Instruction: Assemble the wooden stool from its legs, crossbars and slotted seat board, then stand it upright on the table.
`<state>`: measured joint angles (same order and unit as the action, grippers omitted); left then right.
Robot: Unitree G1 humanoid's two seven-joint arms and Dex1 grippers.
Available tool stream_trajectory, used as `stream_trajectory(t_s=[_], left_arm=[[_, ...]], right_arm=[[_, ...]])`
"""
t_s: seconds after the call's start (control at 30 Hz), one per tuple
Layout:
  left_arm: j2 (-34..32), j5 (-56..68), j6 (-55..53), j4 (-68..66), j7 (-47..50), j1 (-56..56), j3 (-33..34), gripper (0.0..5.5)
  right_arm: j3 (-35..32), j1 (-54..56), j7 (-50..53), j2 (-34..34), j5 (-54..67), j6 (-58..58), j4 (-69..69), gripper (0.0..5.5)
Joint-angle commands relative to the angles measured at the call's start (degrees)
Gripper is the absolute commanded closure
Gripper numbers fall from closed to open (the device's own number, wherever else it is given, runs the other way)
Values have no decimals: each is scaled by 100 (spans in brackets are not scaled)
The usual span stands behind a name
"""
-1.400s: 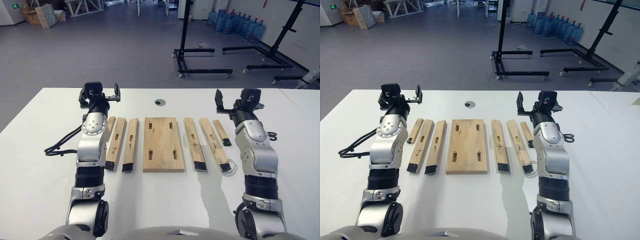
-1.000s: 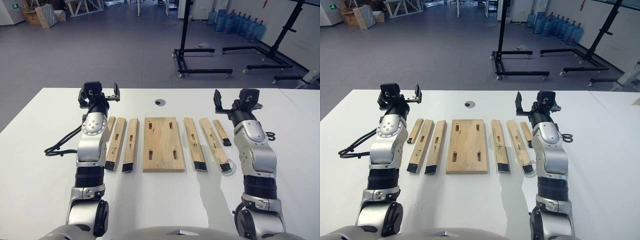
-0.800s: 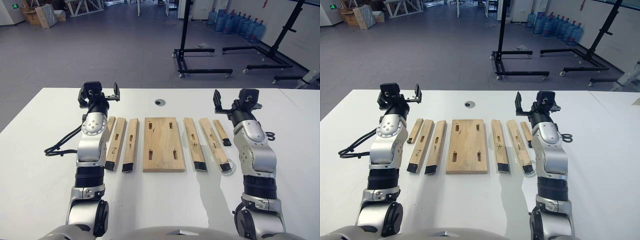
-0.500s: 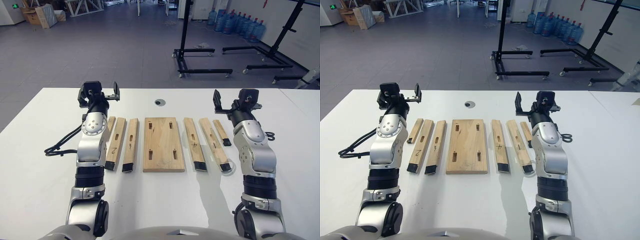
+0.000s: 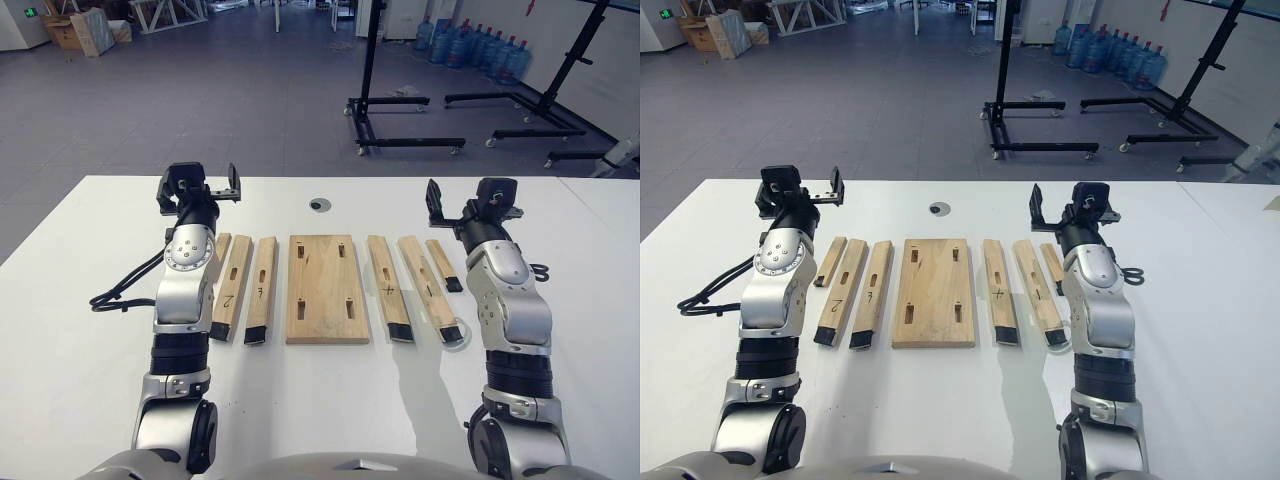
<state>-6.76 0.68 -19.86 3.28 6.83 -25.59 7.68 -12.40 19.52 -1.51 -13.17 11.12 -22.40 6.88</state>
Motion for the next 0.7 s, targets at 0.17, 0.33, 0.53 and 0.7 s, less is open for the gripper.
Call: stream_trajectory(t_s=[0.17,0.33,0.53,0.7], left_arm=[[44,94,-79,0,-28,-66,69,10],[56,184,-194,124,-39,-30,108,10],[21,202,-241,68,-174,-88,79,10],[73,221,-309,90,-214,-70,86,10]], right_arm=[[-593,656,-2136,-1548,706,-444,-2779,13],[-113,930,-2832,-1679,443,-90,-3764,13],[-70,640,-2749,-1710,202,311,-4078,13],[73,436,-2844,-1689,89,363,-4175,13]])
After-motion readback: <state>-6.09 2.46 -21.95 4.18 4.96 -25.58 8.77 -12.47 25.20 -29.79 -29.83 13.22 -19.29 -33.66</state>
